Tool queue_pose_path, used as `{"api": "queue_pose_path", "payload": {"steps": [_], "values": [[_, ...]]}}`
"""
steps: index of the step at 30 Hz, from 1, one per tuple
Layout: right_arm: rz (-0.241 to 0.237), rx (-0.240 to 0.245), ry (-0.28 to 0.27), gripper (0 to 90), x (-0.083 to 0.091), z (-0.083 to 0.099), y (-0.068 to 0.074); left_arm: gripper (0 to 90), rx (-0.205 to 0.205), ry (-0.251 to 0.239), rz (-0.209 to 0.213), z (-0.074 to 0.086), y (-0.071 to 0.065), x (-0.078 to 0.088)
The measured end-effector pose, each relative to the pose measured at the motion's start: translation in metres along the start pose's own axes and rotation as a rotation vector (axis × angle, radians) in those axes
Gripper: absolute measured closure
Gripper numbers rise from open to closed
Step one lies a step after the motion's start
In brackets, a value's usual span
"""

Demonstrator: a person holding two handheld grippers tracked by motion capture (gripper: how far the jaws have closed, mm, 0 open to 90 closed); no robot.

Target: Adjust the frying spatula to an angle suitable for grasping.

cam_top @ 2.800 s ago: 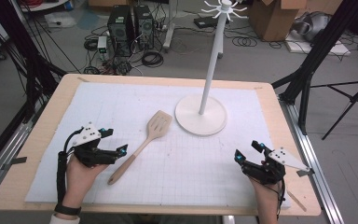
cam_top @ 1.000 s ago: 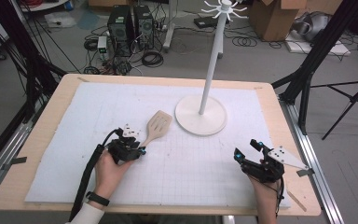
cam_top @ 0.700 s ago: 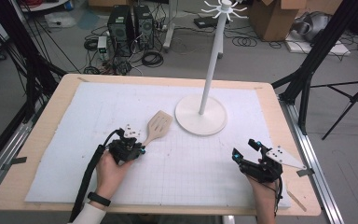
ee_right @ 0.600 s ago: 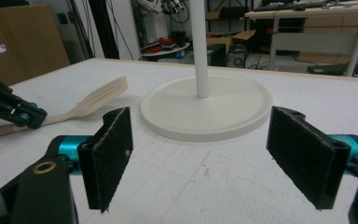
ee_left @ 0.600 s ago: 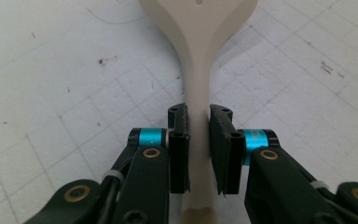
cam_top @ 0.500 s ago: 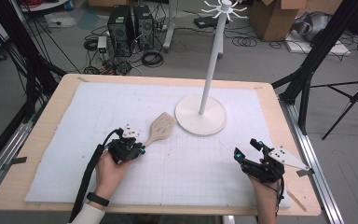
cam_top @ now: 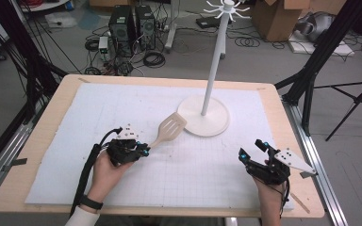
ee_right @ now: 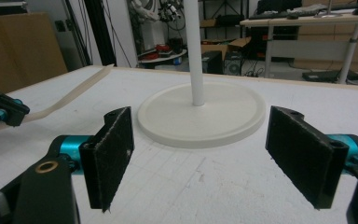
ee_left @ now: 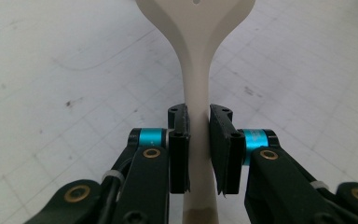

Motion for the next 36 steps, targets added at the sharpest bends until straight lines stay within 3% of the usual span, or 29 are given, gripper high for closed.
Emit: {"api": "queue_pose_path", "payload": {"steps": [4, 5, 6, 13, 14, 23, 24, 30, 36], "values": [[0.009, -0.002, -0.022, 22.9, 0.005, -0.004, -0.001, 77.9, -0.064, -0.030, 0.073, -0.007, -0.014, 0.004], [0.014, -0.003, -0.027, 22.9, 0.007, -0.005, -0.002, 77.9, -0.106, -0.041, 0.115, -0.010, -0.022, 0.005], [0.017, 0.000, -0.034, 23.0, 0.009, -0.006, -0.003, 77.8, -0.106, -0.041, 0.115, -0.010, -0.022, 0.005], [0.039, -0.012, -0.070, 23.4, 0.021, -0.013, -0.009, 77.8, -0.266, -0.051, 0.235, -0.011, -0.048, -0.003], [0.042, -0.018, -0.076, 23.5, 0.023, -0.013, -0.011, 77.9, -0.304, -0.058, 0.261, -0.012, -0.056, -0.006], [0.044, -0.018, -0.071, 23.6, 0.024, -0.012, -0.013, 77.8, -0.395, -0.042, 0.348, -0.016, -0.082, -0.023], [0.045, -0.022, -0.065, 23.6, 0.024, -0.011, -0.012, 77.8, -0.420, -0.045, 0.358, -0.016, -0.087, -0.029], [0.046, -0.020, -0.053, 23.6, 0.022, -0.010, -0.013, 77.9, -0.480, -0.019, 0.379, -0.018, -0.104, -0.042], [0.043, -0.024, -0.050, 23.6, 0.021, -0.009, -0.012, 77.8, -0.510, -0.001, 0.404, -0.020, -0.115, -0.051]]}}
Point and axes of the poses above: each handheld gripper's, and its own axes: x roughly backward along the jaws, z roughly out of its underside, y roughly to its left, the point moved 8 cm from there along -x, roughly forward along the jaws, and after that the axes turned 11 degrees about -z, right-handed, at the moved point
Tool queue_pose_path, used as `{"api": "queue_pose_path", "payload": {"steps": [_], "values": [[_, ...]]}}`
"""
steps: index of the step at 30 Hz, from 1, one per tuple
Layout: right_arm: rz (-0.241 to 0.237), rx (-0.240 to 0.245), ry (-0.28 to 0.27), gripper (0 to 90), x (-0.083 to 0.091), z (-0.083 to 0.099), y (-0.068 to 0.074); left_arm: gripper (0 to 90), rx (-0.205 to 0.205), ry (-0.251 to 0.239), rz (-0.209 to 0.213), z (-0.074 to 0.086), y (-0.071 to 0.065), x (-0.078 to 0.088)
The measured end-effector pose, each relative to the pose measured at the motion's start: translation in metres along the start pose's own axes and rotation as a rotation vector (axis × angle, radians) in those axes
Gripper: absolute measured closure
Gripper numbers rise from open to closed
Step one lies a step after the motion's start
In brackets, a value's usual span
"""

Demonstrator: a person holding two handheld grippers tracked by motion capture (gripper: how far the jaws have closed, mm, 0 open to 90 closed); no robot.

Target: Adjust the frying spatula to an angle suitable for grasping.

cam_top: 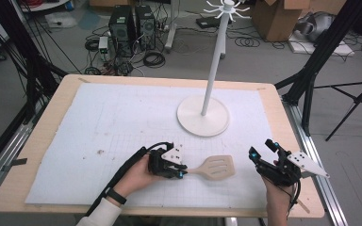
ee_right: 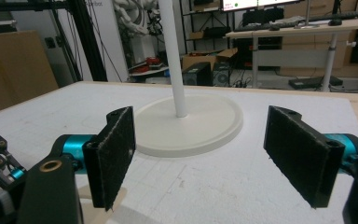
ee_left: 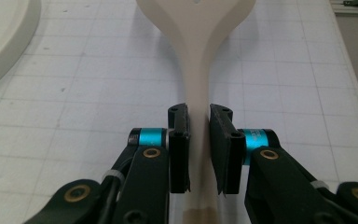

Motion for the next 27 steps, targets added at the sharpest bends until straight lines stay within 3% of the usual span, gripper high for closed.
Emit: {"api": "queue_pose_path", "payload": {"steps": [9, 11, 12, 13, 14, 16, 18, 20, 22, 23, 27], "values": [[-0.008, -0.002, 0.003, 23.7, -0.002, 0.001, 0.001, 77.6, -0.007, 0.015, 0.019, -0.001, -0.001, -0.010], [-0.007, -0.004, 0.009, 23.7, -0.002, 0.001, 0.001, 77.1, -0.005, 0.020, 0.005, -0.001, 0.001, -0.010], [-0.010, 0.002, 0.011, 23.7, -0.003, 0.002, 0.002, 72.4, 0.022, 0.007, -0.014, -0.004, 0.002, -0.008], [-0.010, 0.002, 0.011, 23.7, -0.003, 0.002, 0.002, 68.0, 0.022, 0.007, -0.014, -0.004, 0.002, -0.008], [-0.013, 0.002, 0.013, 23.7, -0.004, 0.002, 0.002, 68.0, 0.038, -0.006, -0.027, -0.006, 0.003, -0.006], [-0.017, -0.003, 0.017, 23.7, -0.004, 0.002, 0.003, 55.3, 0.076, -0.034, -0.061, -0.009, 0.007, 0.004], [-0.019, -0.001, 0.018, 23.7, -0.004, 0.002, 0.003, 47.9, 0.090, -0.040, -0.074, -0.009, 0.009, 0.008], [-0.022, 0.000, 0.023, 23.7, -0.005, 0.003, 0.003, 43.5, 0.109, -0.058, -0.089, -0.008, 0.012, 0.018], [-0.023, -0.004, 0.026, 23.7, -0.005, 0.003, 0.003, 38.9, 0.164, -0.125, -0.114, -0.004, 0.018, 0.039], [-0.023, -0.004, 0.026, 23.7, -0.005, 0.003, 0.003, 36.5, 0.164, -0.125, -0.114, -0.004, 0.018, 0.039], [-0.031, -0.004, 0.028, 23.7, -0.005, 0.003, 0.004, 31.8, 0.248, -0.204, -0.187, 0.010, 0.029, 0.072]]}}
Point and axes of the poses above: each handheld gripper's, and its own axes: x roughly backward along the jaws, z roughly out of its underside, y roughly to its left, the point moved 8 cm from there along -x, roughly forward along the jaws, and after that the axes turned 11 degrees about -z, right-handed, at the moved point
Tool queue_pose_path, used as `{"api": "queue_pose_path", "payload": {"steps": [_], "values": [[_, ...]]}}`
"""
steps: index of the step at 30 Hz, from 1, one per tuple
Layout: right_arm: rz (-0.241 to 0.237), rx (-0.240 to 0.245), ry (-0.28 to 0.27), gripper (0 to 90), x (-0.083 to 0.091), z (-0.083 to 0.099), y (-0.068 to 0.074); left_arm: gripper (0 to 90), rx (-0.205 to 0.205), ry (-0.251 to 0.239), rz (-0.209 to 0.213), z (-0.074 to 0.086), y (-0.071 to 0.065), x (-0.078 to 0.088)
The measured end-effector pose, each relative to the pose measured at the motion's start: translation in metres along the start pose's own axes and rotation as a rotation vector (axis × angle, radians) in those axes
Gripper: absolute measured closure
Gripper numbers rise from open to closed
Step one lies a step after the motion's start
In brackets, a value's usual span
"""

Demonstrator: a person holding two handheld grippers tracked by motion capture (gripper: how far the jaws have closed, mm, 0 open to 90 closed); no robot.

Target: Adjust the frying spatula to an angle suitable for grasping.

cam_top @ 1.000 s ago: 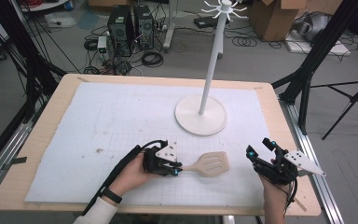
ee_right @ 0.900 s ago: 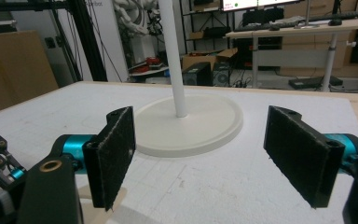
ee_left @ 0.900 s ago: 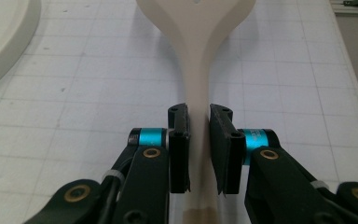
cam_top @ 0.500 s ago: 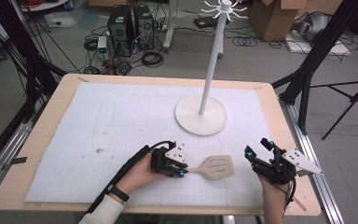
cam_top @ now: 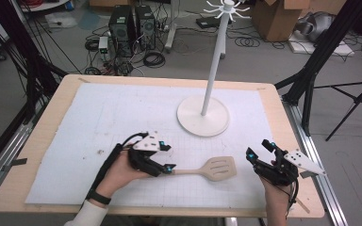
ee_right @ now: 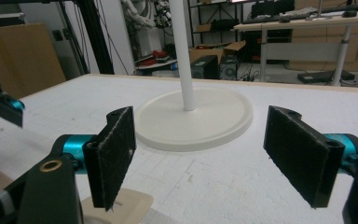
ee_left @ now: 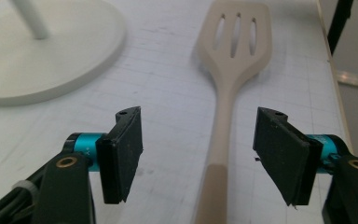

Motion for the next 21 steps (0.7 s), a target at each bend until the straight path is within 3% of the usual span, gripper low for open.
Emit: {"api": "queue_pose_path", "payload": {"steps": [4, 8, 11, 21], "values": [[-0.015, 0.002, 0.011, 23.7, -0.002, 0.001, 0.003, 25.0, 0.055, -0.077, -0.087, 0.014, 0.022, 0.035], [-0.030, 0.010, 0.021, 23.7, -0.004, 0.002, 0.005, 23.6, 0.104, -0.164, -0.145, 0.030, 0.038, 0.068], [-0.068, 0.016, 0.037, 23.7, -0.008, 0.003, 0.010, 21.6, 0.138, -0.216, -0.202, 0.047, 0.048, 0.095], [-0.116, 0.027, 0.067, 23.6, -0.017, 0.004, 0.022, 17.4, 0.176, -0.307, -0.293, 0.074, 0.058, 0.135]]}}
Point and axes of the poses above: each handheld gripper's, and its own axes: x roughly backward along the jaws, z roughly out of its underside, y roughly to its left, the point moved 8 cm from there along -x, roughly forward along the jaws, and after that the axes turned 11 degrees about -z, right-handed, at the moved point
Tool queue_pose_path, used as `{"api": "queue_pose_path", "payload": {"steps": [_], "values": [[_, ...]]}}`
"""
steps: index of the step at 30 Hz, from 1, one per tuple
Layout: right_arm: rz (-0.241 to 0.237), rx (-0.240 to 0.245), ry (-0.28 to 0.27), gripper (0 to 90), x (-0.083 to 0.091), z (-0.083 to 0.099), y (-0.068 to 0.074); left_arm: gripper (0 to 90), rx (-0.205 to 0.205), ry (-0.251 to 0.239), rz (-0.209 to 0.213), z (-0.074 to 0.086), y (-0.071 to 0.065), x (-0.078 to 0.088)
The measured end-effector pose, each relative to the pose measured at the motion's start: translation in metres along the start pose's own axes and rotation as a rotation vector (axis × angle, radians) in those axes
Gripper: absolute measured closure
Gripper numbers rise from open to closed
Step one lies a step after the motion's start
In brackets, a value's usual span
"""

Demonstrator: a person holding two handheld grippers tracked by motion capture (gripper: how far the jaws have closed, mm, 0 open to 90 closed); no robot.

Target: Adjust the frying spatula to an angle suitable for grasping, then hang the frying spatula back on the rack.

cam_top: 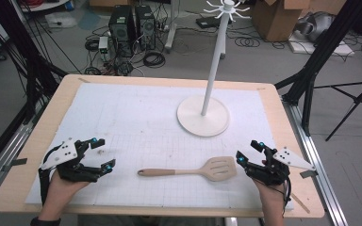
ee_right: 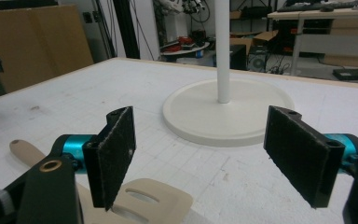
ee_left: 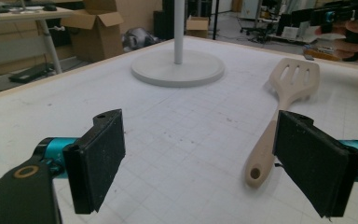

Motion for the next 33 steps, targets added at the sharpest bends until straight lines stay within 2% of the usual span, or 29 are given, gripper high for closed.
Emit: {"api": "queue_pose_path", "payload": {"steps": [2, 5, 8, 18, 23, 26, 29, 32, 33], "values": [[-0.011, 0.003, 0.000, 23.6, -0.001, 0.000, 0.001, 17.4, 0.002, -0.004, -0.014, 0.002, 0.002, 0.002], [-0.025, 0.005, 0.006, 23.5, -0.003, 0.000, 0.003, 17.4, 0.028, 0.004, -0.028, 0.009, 0.008, 0.003], [-0.032, 0.016, 0.014, 23.5, -0.004, 0.000, 0.004, 17.3, 0.022, 0.016, -0.033, 0.013, 0.010, 0.004], [-0.059, 0.037, 0.031, 23.5, -0.006, 0.001, 0.007, 17.2, 0.017, 0.006, -0.037, 0.011, 0.010, 0.005], [-0.097, 0.048, 0.032, 23.1, -0.008, -0.004, 0.011, 17.2, 0.021, -0.005, -0.036, 0.009, 0.012, 0.008], [-0.135, 0.055, 0.038, 22.9, -0.011, -0.006, 0.015, 17.2, 0.025, -0.005, -0.035, 0.009, 0.014, 0.009], [-0.207, 0.050, 0.034, 22.2, -0.017, -0.010, 0.019, 17.2, 0.030, -0.008, -0.031, 0.008, 0.012, 0.010], [-0.260, 0.067, 0.082, 21.6, -0.025, -0.012, 0.024, 17.1, 0.032, -0.010, -0.027, 0.007, 0.011, 0.012], [-0.295, 0.074, 0.122, 21.1, -0.032, -0.012, 0.028, 17.2, 0.029, -0.009, -0.027, 0.007, 0.011, 0.013]]}}
Point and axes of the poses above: each handheld gripper's, and its own axes: x roughly backward along the jaws, z roughly out of its underside, y roughly to its left, the point moved 8 cm from there along -x, roughly forward along the jaws, and after that the axes turned 11 degrees about -z, right-handed, at the moved point
